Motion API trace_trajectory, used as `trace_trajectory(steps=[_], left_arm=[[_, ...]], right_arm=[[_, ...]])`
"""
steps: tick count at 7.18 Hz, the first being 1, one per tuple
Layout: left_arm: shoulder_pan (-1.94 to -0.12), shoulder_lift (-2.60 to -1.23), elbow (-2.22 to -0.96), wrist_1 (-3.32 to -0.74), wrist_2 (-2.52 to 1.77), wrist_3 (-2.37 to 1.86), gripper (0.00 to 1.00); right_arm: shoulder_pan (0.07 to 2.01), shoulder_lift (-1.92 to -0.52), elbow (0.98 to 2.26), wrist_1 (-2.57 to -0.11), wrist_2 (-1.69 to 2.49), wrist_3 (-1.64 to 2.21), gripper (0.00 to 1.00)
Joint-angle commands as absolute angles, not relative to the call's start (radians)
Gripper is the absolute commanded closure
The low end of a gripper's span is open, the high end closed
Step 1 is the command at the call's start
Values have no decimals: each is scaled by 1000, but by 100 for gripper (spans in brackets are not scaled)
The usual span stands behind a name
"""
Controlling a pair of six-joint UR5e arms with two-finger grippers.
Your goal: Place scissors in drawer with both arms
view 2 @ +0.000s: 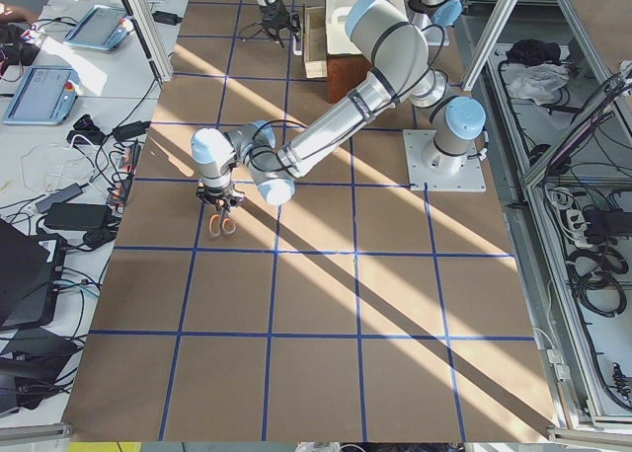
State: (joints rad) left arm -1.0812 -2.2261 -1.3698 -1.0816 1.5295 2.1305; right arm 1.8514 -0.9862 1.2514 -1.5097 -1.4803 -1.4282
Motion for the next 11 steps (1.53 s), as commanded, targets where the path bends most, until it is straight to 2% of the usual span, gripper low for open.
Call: trace_trajectory(steps=[1,11], left_arm=[[-1112,-2156,-1377,-1172,1532,2085,100],[-1426,-1922,-1425,-1384,1534,1712,100]], right_arm=[[1851,-966,1227,-1528,-1502,-1445,39],[1839,-916,1190,-1647,-1499,-1443,41]])
